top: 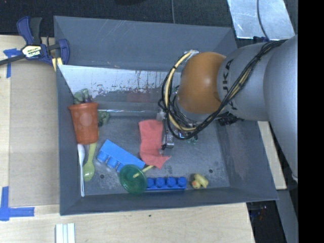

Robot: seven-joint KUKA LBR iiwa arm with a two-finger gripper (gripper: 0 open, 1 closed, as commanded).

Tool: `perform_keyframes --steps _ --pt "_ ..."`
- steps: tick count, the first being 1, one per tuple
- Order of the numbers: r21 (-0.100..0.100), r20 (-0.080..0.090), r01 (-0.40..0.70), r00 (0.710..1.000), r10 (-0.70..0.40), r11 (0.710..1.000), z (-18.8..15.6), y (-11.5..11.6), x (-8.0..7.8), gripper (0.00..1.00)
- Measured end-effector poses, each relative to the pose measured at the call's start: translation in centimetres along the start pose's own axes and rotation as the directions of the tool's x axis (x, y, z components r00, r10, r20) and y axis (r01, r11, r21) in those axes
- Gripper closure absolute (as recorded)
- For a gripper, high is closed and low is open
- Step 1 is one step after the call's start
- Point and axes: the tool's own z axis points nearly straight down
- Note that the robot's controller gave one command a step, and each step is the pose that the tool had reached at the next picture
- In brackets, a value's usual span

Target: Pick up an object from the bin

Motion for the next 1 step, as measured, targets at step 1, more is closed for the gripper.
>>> perform_keyframes --steps 1 --pt "-0.001 0.001 0.319 0.948 -0.319 0.948 -0.53 3.17 -1.25 1.0"
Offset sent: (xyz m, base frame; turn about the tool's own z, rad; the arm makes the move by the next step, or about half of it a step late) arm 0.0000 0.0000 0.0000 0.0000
